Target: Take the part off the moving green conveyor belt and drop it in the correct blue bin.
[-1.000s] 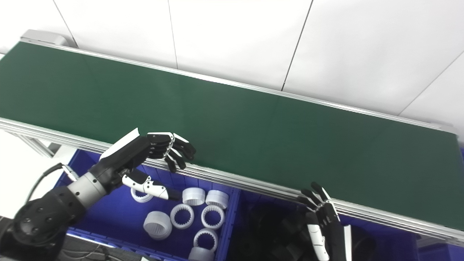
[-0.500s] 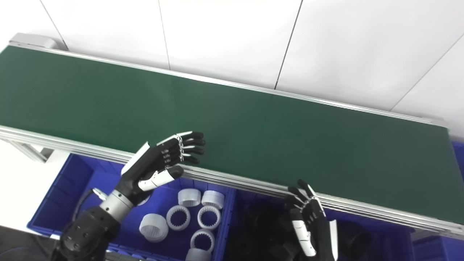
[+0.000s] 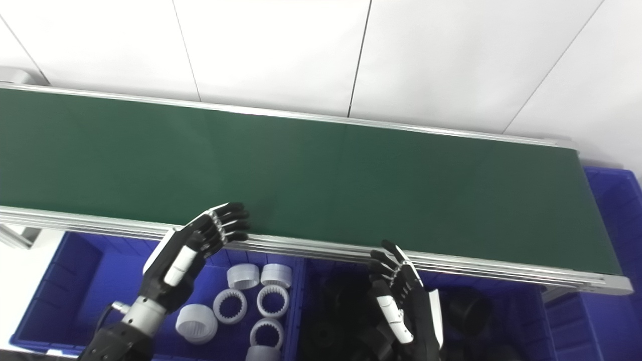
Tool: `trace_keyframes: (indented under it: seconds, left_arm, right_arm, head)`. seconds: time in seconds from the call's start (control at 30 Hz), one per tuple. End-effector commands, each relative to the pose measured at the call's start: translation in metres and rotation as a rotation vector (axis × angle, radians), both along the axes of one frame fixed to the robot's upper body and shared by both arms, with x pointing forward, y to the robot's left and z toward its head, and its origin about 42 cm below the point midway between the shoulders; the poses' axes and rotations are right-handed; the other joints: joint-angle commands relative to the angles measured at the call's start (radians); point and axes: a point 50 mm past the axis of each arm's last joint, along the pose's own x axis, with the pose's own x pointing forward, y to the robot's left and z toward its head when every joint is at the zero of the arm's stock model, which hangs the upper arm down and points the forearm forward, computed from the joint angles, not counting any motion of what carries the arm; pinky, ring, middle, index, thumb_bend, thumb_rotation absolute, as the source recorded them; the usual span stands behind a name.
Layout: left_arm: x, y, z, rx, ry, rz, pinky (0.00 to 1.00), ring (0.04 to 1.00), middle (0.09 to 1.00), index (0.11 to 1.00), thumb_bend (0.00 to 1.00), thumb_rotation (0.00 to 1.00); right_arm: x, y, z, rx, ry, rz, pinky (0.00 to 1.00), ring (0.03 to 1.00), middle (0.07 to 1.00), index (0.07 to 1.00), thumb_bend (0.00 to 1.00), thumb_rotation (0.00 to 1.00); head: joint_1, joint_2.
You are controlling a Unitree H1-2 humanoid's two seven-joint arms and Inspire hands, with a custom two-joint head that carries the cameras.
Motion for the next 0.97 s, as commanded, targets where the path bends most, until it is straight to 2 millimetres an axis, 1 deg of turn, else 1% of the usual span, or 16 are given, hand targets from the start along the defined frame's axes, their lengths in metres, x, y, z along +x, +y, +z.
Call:
trace_keyframes:
  seconds: [0.0, 0.13, 0.27, 0.4, 0.53, 0.63, 0.8, 0.93]
  left_arm:
    - [0.0015, 0.0014, 0.0063, -0.036, -0.047, 0.019, 0.69, 0.747, 0.785, 0.783, 0.73, 0.81]
    - [0.0028, 0.0012, 0.0035, -0.049, -0.045, 0.021, 0.67, 0.726, 0.77, 0.778, 0.71, 0.81]
    - [0.0034, 0.0002, 0.0021, -0.04, -0.06, 0.032, 0.67, 0.715, 0.75, 0.758, 0.66, 0.8]
    - [0.0027, -0.0014, 0.0032, -0.01, -0.079, 0.044, 0.67, 0.711, 0.741, 0.751, 0.7, 0.77]
    - [0.0024, -0.002, 0.0032, 0.019, -0.096, 0.047, 0.67, 0.722, 0.747, 0.747, 0.69, 0.72]
    - [0.0021, -0.0021, 0.003, 0.037, -0.102, 0.043, 0.68, 0.734, 0.756, 0.74, 0.69, 0.7]
    - [0.0017, -0.0013, 0.0023, 0.048, -0.105, 0.037, 0.7, 0.753, 0.769, 0.738, 0.69, 0.71]
    - [0.0002, -0.0007, 0.0032, 0.054, -0.112, 0.033, 0.68, 0.743, 0.762, 0.732, 0.71, 0.71]
  right_arm:
    - [0.003, 0.0004, 0.0102, -0.01, -0.078, 0.006, 0.64, 0.723, 0.77, 0.846, 0.67, 0.73]
    - [0.0038, 0.0001, 0.0087, -0.007, -0.074, 0.004, 0.64, 0.724, 0.77, 0.84, 0.69, 0.73]
    - [0.0043, -0.0011, 0.0076, -0.015, -0.071, 0.004, 0.64, 0.73, 0.774, 0.845, 0.71, 0.74]
    - [0.005, -0.0015, 0.0074, -0.016, -0.072, 0.006, 0.65, 0.732, 0.777, 0.848, 0.7, 0.74]
    - [0.0055, -0.001, 0.0071, -0.02, -0.071, 0.01, 0.65, 0.733, 0.777, 0.85, 0.7, 0.74]
    - [0.0054, -0.0006, 0.0067, -0.018, -0.07, 0.012, 0.65, 0.733, 0.778, 0.851, 0.7, 0.74]
    - [0.0052, 0.0008, 0.0069, -0.013, -0.07, 0.012, 0.64, 0.729, 0.776, 0.847, 0.7, 0.73]
    - [0.0045, 0.0017, 0.0064, -0.015, -0.068, 0.01, 0.64, 0.729, 0.775, 0.848, 0.71, 0.74]
  head:
    - [-0.006, -0.005]
    - [-0.017, -0.012]
    - [-0.017, -0.016]
    - [-0.015, -0.018]
    - [-0.02, -0.02]
    - [-0.02, -0.021]
    - [-0.022, -0.023]
    - [-0.026, -0.022]
